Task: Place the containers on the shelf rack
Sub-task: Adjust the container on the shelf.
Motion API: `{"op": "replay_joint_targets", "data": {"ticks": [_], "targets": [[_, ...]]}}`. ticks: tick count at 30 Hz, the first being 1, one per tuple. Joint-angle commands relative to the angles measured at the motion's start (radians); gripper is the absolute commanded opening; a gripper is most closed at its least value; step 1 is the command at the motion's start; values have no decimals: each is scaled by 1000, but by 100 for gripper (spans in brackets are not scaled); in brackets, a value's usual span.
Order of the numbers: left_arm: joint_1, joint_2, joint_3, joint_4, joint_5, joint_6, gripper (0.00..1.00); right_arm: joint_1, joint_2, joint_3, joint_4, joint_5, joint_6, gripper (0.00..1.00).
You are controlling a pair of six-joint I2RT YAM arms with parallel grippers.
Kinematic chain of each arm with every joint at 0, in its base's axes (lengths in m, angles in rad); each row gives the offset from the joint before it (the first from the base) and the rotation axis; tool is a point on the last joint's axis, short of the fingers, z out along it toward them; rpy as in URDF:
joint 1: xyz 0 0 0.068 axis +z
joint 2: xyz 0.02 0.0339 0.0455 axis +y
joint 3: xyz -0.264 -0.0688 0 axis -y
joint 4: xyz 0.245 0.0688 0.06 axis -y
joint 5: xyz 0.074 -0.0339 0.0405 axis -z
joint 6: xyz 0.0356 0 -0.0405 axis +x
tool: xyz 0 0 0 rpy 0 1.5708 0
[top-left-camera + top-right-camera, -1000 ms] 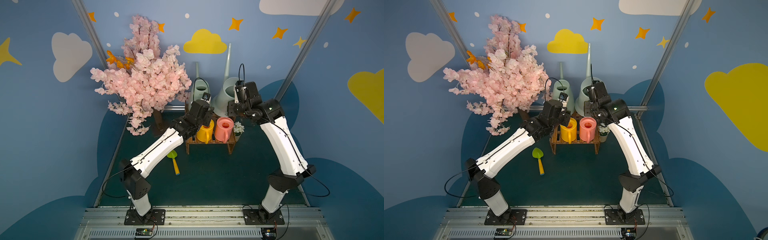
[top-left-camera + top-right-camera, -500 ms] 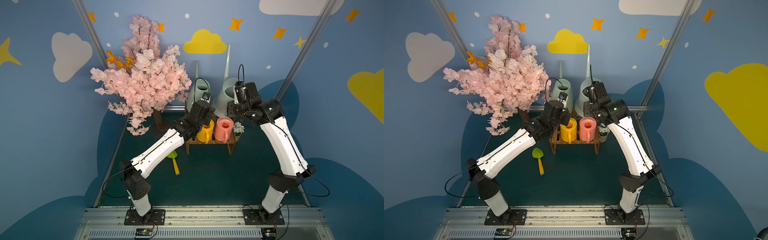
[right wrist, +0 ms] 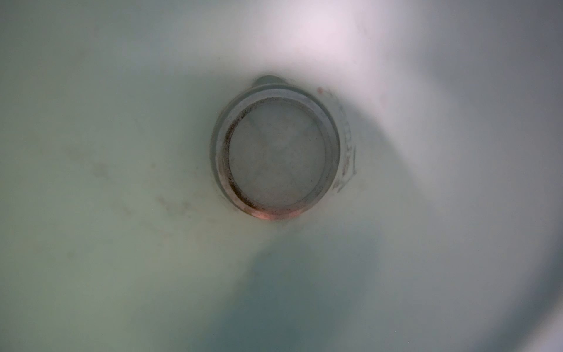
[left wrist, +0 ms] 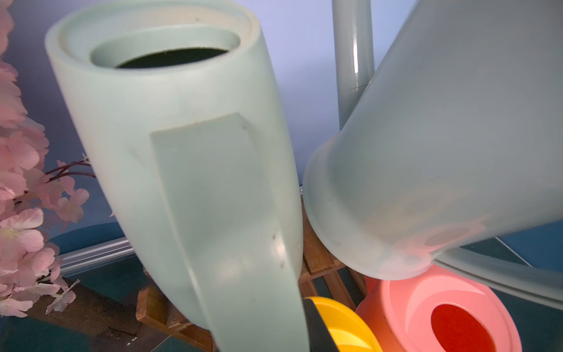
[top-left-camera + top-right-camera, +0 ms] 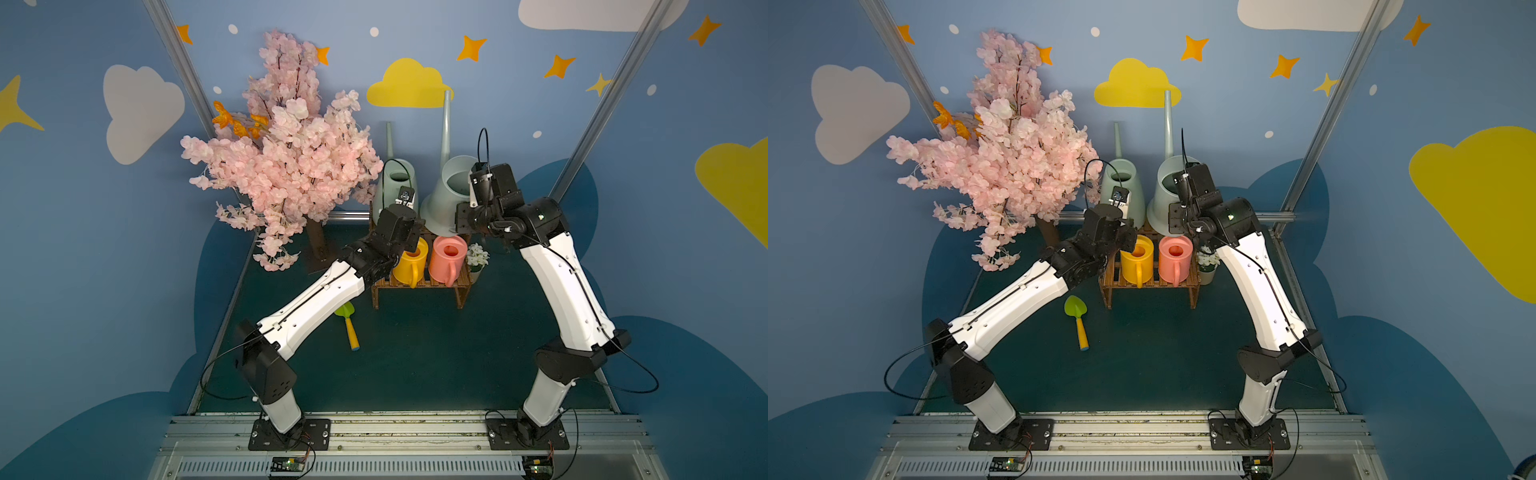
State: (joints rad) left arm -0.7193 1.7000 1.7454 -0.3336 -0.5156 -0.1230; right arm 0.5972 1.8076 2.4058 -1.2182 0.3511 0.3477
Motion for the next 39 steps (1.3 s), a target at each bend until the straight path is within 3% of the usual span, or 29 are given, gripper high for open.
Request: {"op": "replay_joint_targets", "data": {"ticks": [1,14,26,39], "targets": [[11,-37,-21,1,13,-23,30,-5,18,28,-28,5,14,35],[26,-61,-59,7,41,-36,31,-4,35,22,42,22,-29,35],[35,-84,-91,14,60,-45,33,-8,-17,-131,205,24,-82,38],[39,-105,-108,10,80,-46,39,0,-184,-232,199,-12,-84,54]]}}
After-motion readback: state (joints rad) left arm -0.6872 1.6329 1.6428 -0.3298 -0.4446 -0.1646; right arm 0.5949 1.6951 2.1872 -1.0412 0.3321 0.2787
